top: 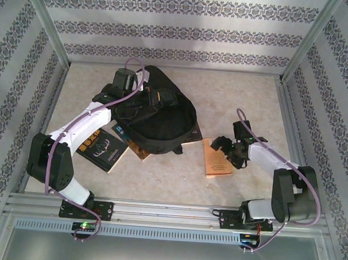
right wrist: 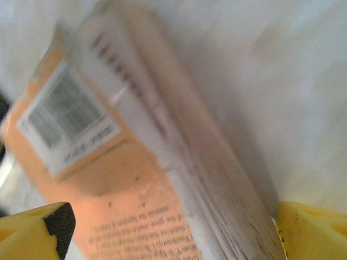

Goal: Pack the student bag
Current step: Rotate the book at the center of the table.

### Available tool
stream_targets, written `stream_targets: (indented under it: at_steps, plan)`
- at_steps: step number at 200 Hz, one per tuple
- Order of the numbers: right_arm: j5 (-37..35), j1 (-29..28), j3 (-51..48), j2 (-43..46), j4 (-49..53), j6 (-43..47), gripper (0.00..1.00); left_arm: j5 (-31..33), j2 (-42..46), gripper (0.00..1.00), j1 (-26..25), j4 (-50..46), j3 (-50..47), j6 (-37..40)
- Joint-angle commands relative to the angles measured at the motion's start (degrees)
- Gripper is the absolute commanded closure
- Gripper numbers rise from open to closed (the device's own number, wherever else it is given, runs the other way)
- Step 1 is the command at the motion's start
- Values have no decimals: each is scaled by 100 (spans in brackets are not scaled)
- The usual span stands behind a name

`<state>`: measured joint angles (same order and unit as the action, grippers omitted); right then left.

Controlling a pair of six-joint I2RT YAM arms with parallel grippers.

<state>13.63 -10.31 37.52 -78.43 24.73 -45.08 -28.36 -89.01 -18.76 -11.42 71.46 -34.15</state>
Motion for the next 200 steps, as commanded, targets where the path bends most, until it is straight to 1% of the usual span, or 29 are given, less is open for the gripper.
stream_targets:
  at_steps: [1, 20, 39, 64, 79, 122, 153, 200]
  plan:
    - [552, -256, -183, 302, 133, -318, 6, -146, -15, 96, -51, 255, -45, -12]
    - [575, -437, -251, 422, 146, -329, 10, -160, -42, 96, -53, 261, -45, -19]
    - [380, -598, -194, 478, 210, -126, 16, -204, -73, 96, -49, 289, -45, -39]
    - [360, -659, -59, 486, 264, 53, 27, -234, -115, 96, -50, 298, -58, -55]
    - [395, -704, 29, 481, 284, 98, 32, -249, -125, 95, -54, 305, -62, -63]
    - [577, -752, 227, 467, 322, 171, 42, -287, -175, 95, -50, 317, -71, -61]
    - [625, -754, 284, 680, 290, 88, 44, -329, -196, 95, -50, 359, -78, -107]
    - [746, -753, 113, 804, -381, -539, 45, -426, -261, 95, -49, 421, -95, -171]
